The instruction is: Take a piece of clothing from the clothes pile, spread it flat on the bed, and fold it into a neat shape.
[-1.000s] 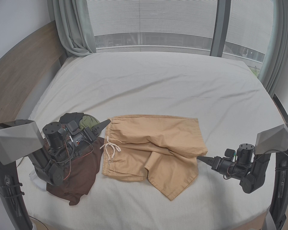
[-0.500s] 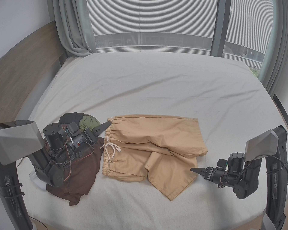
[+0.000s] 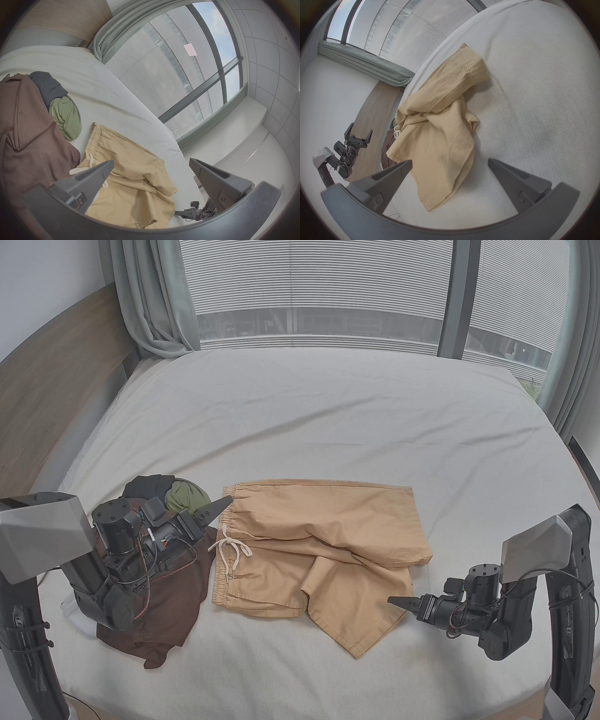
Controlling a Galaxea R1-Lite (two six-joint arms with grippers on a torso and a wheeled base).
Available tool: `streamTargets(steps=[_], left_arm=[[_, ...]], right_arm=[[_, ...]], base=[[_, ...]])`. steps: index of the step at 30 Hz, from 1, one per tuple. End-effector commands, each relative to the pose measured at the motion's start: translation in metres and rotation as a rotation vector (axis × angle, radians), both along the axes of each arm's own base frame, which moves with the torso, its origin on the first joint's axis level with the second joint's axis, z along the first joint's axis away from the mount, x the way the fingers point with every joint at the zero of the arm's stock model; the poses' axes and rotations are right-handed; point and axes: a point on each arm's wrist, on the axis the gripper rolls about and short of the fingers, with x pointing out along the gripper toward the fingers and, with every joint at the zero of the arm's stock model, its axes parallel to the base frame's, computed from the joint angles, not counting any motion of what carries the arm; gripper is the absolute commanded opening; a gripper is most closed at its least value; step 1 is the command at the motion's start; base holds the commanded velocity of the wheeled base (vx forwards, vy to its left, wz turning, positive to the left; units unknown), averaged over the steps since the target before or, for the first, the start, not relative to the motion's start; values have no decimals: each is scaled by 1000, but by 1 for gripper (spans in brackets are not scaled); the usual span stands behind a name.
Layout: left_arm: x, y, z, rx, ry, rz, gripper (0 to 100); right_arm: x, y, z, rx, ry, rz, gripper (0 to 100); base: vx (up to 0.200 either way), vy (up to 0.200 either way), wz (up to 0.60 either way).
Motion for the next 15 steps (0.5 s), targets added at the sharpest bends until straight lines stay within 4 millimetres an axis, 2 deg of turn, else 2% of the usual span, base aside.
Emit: streamTargets(steps=[1,2,3,15], left_arm=[[0,-1,-2,0,4,-2,100],[0,-1,-2,1,6,-2,100],[0,-1,-2,1,6,-2,100],[1,-1,-5,3,11,-2,100]], right_arm=[[1,2,-1,1,-1,6,100],[2,3,-1,1,-4,5,100],[2,3,-1,1,-4,5,0],[5,0,-2,2,-12,-7,0]], base=[[0,0,0],[0,0,0],[0,0,0],[0,0,0]])
